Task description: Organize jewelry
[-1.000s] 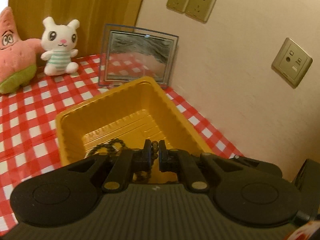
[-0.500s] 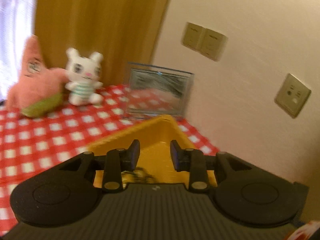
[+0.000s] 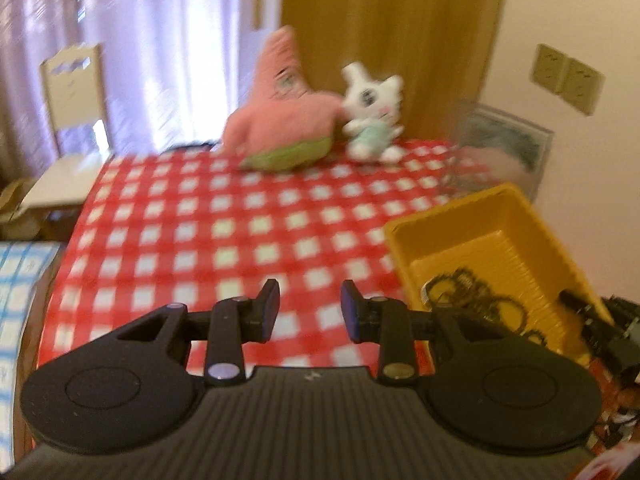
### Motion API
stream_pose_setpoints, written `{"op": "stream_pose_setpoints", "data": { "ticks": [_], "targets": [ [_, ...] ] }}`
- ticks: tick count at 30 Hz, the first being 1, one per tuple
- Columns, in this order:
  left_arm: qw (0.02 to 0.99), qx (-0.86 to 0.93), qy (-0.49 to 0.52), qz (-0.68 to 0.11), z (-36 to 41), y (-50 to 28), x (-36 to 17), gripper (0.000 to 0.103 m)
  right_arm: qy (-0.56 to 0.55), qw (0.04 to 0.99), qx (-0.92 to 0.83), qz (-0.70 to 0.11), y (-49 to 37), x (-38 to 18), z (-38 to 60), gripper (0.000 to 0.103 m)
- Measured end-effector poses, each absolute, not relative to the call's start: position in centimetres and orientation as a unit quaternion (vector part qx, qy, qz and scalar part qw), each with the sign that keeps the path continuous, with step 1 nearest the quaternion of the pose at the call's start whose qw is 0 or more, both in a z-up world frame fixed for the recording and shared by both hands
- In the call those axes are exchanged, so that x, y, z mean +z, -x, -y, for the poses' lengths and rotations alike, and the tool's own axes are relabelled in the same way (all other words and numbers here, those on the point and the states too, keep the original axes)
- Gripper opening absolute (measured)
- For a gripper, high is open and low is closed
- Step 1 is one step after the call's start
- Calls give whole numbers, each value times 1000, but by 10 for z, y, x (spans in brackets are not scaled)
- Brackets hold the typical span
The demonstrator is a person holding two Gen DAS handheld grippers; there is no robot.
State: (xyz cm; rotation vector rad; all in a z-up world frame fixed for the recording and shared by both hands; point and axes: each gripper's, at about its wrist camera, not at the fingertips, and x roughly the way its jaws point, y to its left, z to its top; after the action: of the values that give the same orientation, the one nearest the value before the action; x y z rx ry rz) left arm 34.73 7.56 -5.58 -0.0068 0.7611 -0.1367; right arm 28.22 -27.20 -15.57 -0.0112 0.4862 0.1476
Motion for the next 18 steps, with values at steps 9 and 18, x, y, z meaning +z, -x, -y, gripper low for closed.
{"op": "stream_pose_setpoints", "data": {
  "ticks": [9, 18],
  "targets": [
    [910, -23, 9, -413, -95, -309, -85, 29, -41, 959, 107, -258, -287, -162, 261, 5],
    [904, -6, 4, -427, -87, -288, -100, 29, -116, 935, 108, -318, -294, -185, 276, 7]
  ]
}}
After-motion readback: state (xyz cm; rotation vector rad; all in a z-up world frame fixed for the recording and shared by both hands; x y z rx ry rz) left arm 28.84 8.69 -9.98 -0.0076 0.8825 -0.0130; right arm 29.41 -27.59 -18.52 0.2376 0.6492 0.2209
